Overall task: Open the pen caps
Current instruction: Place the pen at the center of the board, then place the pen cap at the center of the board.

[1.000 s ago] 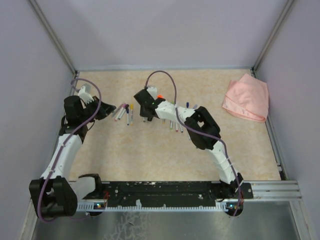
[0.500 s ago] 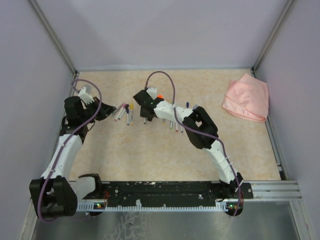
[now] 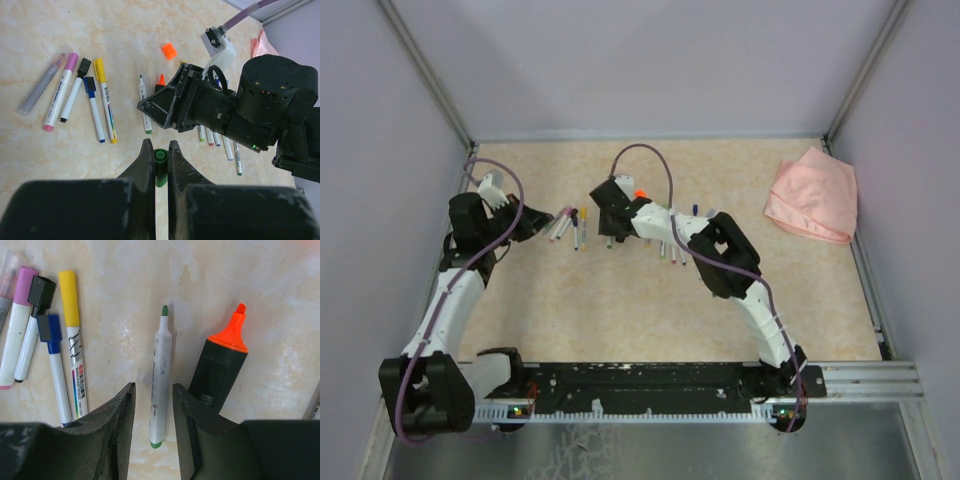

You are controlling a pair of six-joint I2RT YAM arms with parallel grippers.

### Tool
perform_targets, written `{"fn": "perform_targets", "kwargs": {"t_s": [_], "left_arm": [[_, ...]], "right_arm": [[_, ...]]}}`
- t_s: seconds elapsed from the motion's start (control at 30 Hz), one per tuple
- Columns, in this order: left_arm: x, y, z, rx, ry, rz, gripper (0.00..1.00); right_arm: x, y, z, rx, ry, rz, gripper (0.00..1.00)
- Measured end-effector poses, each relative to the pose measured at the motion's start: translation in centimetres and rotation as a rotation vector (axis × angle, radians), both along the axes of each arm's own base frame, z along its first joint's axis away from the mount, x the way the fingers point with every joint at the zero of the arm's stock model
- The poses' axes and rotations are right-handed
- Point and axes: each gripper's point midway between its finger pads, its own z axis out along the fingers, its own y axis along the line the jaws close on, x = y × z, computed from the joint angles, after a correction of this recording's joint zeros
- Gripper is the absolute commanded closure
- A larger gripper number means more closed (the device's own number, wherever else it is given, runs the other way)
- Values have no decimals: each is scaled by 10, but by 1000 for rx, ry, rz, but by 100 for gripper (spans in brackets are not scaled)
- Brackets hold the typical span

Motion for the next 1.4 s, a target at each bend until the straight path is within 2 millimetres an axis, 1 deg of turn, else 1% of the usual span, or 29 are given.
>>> {"fn": "perform_targets", "kwargs": {"t_s": [0.1,0.23,0.33,0.5,0.63,0.73,0.8,0.87,0.93,1.03,1.1,1.17,1.27,1.33,1.4], "left_arm": [[-1,-2,0,-14,7,-11,100],[-3,-8,-3,-39,28,-37,100],[-3,-12,-7,-66,55,-56,100],[-3,-22,-15,-139,114,-94,100],[1,-31,-28,-191,177,-122,100],[7,-39,-38,-194,215,-133,100],[13,-49,-41,-180,228,-146,100],[24,-61,-43,-151,233,-153,100],[40,-72,-45,-110,235,-154,100],[71,-91,-52,-33,248,-138,100],[92,-103,-59,22,276,-119,100],[113,-115,-70,76,311,-97,100],[139,-129,-89,156,357,-64,100],[152,-137,-102,205,382,-50,99],[161,-142,-116,250,406,-37,97]], "right_arm": [[-4,-5,3,-2,-2,16,63],[-8,-10,20,11,-23,37,62],[-15,-17,40,32,-51,57,62],[-36,-32,81,124,-105,160,62],[-57,-55,118,272,-153,306,63],[-64,-83,141,378,-195,368,63],[-67,-100,152,419,-221,390,63],[-75,-110,158,446,-243,421,63],[-89,-115,160,462,-245,455,63],[-106,-121,159,480,-237,490,63],[-111,-126,160,487,-236,496,63],[-109,-132,163,492,-244,490,63],[-102,-142,164,497,-249,466,63],[-95,-151,164,495,-249,442,63],[-89,-160,164,493,-253,419,63]]}}
